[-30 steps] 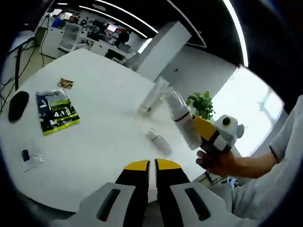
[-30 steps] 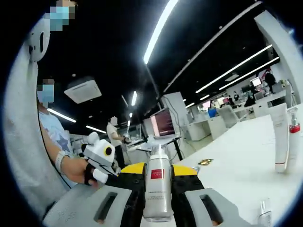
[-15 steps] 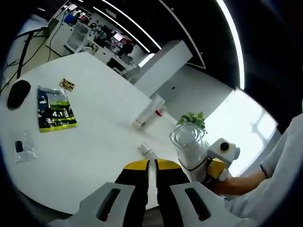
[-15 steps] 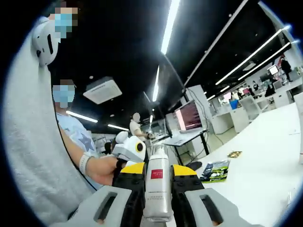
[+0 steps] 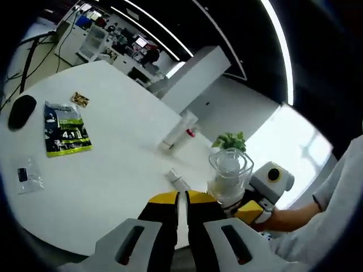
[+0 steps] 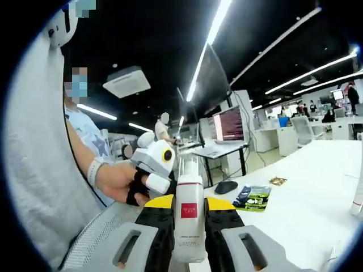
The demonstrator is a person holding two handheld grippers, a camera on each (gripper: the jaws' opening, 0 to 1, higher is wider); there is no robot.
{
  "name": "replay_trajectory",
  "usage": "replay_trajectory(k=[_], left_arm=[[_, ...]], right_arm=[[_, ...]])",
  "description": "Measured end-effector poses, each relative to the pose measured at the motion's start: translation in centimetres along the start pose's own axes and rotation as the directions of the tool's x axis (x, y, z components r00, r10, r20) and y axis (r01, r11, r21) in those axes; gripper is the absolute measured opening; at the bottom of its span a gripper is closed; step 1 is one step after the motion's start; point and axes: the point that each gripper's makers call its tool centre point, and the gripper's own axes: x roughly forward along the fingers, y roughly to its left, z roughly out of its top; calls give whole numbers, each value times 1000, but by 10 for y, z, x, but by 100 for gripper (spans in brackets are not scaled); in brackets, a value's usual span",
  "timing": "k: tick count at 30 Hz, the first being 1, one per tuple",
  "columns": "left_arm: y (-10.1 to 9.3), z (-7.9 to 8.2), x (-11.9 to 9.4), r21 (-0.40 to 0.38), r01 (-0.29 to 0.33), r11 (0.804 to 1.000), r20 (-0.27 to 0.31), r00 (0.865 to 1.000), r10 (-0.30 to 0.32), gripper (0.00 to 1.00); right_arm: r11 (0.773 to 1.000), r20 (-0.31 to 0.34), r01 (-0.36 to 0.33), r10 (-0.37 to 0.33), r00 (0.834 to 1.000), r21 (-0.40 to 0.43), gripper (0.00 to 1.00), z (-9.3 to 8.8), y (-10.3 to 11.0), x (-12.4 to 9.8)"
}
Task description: Arrange the skincare products in the storage area until every visible bottle or jar stands upright without overlapping.
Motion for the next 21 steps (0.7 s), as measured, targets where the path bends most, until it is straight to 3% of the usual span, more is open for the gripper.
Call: replay_trajectory(k=[13, 18, 21], left_arm=[[4, -1, 0, 90, -43, 995, -2, 999, 43, 0], [0, 1, 0, 82, -23, 996, 11, 1000, 22, 0], [0, 0, 0, 91, -27, 995, 8, 1000, 26, 0]], right_arm=[[998, -65, 49, -47, 997, 30, 11, -11, -8, 3], [998, -156, 57, -54, 986, 15, 11, -28, -8, 3], [998, -158, 52, -48, 986, 19, 11, -31, -5, 5]])
